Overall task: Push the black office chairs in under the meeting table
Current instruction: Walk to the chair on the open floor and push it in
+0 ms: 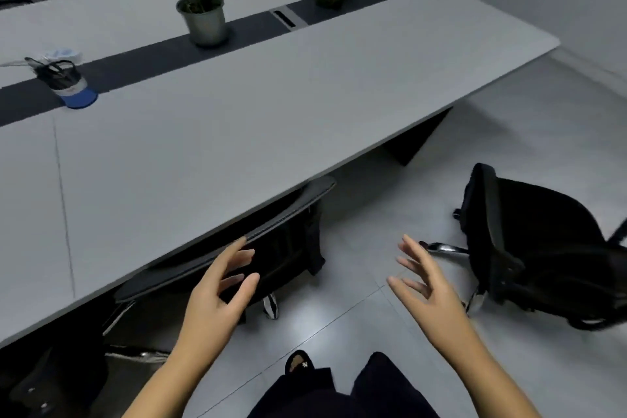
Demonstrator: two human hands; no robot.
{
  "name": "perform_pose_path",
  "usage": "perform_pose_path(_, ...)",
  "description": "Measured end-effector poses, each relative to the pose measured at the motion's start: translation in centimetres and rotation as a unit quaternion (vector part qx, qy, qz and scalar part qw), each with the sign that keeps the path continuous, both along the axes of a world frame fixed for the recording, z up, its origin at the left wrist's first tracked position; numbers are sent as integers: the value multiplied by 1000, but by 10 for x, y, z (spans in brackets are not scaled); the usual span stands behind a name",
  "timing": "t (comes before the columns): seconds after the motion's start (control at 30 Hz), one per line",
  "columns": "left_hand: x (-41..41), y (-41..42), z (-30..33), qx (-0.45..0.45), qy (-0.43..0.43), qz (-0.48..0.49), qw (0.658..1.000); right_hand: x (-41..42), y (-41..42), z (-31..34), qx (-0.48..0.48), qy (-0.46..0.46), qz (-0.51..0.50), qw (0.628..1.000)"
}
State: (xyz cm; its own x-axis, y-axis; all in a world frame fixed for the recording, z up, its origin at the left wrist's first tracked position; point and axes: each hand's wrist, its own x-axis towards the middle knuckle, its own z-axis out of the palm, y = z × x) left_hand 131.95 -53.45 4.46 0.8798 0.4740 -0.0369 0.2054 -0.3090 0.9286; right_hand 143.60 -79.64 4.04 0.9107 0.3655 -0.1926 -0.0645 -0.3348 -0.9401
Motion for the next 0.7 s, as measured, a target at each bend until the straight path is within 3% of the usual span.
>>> perform_pose_path(0.27,11,-107,12,-37,-30,-109,993,-83,-108,4,65,11,-248,967)
perform_pose_path(0.7,-11,-357,-20,-63,8,-253,965,-185,-354,-7,22,2,-407,913)
